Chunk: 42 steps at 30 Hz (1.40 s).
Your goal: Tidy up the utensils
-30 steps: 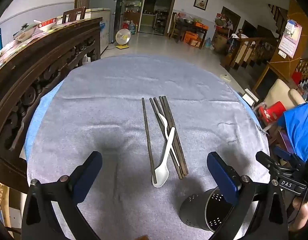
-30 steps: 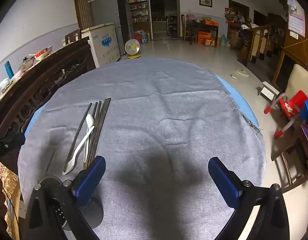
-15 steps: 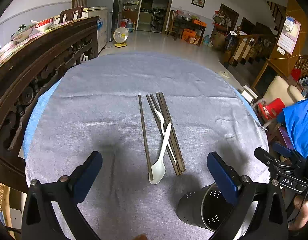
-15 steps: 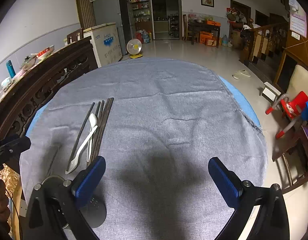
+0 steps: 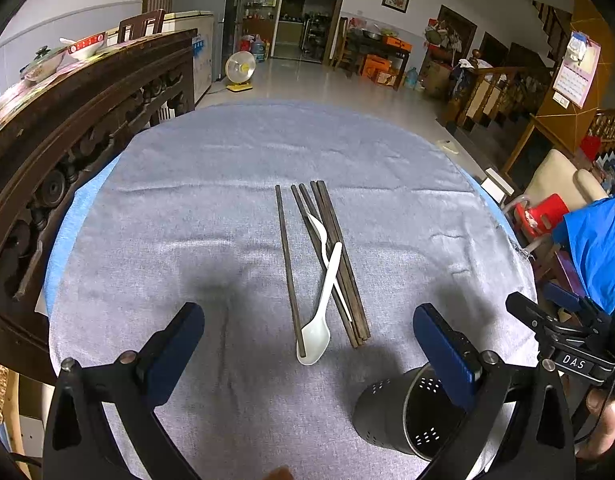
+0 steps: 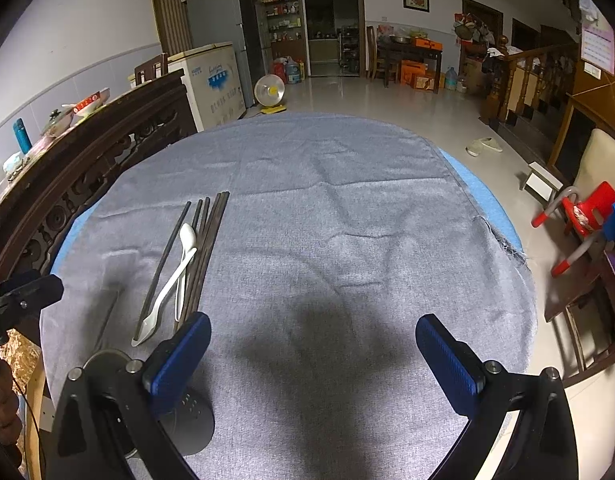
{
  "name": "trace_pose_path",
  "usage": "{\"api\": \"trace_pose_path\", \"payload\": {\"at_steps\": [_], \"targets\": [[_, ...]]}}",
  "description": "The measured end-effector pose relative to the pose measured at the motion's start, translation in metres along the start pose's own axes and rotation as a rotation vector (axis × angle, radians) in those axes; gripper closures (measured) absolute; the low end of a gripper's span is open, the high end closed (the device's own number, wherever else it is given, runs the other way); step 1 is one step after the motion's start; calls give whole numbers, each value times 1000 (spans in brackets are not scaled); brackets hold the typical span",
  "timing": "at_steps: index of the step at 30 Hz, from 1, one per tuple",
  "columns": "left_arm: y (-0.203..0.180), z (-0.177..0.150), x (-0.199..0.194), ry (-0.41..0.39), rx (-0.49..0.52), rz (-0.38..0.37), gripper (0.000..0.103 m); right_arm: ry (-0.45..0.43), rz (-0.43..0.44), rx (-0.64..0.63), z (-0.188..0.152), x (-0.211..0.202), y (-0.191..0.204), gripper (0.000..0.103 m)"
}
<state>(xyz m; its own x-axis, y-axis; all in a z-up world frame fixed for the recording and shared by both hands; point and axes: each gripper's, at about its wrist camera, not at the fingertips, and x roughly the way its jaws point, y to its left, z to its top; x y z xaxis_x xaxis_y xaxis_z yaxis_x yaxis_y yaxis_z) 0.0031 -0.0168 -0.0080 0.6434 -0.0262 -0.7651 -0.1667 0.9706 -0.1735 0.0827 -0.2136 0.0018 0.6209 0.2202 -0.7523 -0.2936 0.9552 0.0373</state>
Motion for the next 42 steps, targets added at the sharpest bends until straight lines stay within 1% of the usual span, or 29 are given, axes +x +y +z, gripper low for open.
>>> {"api": "trace_pose_path", "payload": {"at_steps": [24, 42], "targets": [[-1, 0, 3, 15, 5, -8, 0, -3, 1, -11, 2, -2, 3, 0], [3, 1, 3, 23, -6, -29, 0, 16, 5, -31, 6, 2, 10, 0]]}}
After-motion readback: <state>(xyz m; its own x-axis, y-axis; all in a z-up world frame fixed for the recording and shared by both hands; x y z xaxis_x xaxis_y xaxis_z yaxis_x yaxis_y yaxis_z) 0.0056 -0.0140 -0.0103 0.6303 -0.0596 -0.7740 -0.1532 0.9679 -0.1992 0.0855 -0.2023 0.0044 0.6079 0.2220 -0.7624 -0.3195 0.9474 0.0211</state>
